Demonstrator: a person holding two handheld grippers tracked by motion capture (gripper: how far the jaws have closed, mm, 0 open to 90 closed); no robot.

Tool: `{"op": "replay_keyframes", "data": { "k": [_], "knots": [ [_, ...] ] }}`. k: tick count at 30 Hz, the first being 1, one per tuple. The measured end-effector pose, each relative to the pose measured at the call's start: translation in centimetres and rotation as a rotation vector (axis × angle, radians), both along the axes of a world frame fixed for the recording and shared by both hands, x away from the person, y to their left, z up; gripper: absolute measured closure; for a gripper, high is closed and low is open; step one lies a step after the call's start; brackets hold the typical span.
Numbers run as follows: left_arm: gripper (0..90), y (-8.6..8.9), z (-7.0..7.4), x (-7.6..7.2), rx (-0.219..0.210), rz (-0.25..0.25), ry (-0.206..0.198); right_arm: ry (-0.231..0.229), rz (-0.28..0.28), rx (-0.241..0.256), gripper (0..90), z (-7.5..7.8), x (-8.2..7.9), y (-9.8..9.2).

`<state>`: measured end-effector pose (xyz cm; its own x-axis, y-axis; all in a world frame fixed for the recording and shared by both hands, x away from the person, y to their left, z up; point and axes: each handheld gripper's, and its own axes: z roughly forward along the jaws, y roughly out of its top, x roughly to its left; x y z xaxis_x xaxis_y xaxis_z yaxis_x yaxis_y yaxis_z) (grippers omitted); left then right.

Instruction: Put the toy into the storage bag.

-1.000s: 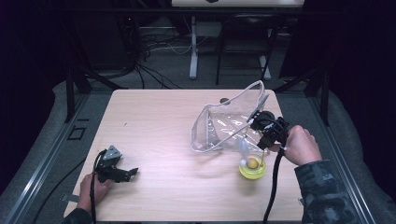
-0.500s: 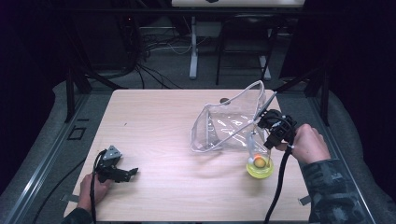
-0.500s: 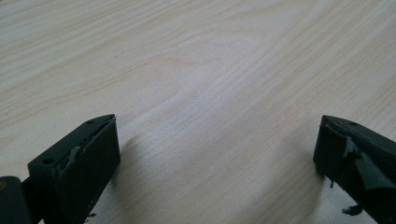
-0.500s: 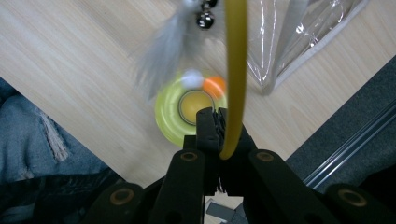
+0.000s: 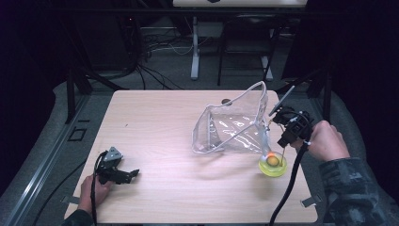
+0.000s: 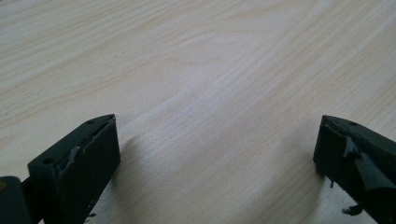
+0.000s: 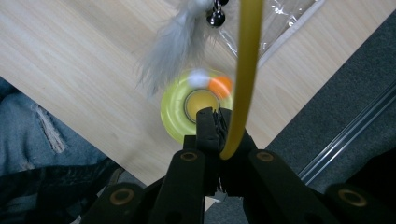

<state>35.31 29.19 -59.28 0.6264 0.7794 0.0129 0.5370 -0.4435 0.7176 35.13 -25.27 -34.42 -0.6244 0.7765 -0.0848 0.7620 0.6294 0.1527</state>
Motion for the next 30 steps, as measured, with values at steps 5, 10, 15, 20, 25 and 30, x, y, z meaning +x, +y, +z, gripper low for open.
{"op": "replay_keyframes", "data": {
  "k": [5,10,15,20,25,30],
  "knots": [
    [0.5,0.0,0.0,0.0,-0.005,0.002,0.003,0.000,-0.030,-0.004,87.7,1.1,0.3,-1.0],
    [0.5,0.0,0.0,0.0,0.000,-0.001,0.002,-0.013,-0.052,-0.004,87.7,1.9,0.6,-1.6],
    [0.5,0.1,0.1,0.0,0.000,-0.007,0.015,0.074,-0.061,-0.044,87.7,3.3,1.2,-2.2],
    [0.5,0.1,0.1,0.0,0.002,-0.009,0.014,0.017,-0.094,-0.049,87.7,4.1,1.5,-2.8],
    [0.5,0.1,0.1,0.0,0.001,-0.008,0.014,-0.044,-0.124,-0.052,87.7,4.3,1.9,-3.3],
    [0.5,0.1,0.1,0.0,0.000,-0.007,0.015,-0.095,-0.139,-0.046,87.7,4.5,2.3,-3.5]
  ]
}}
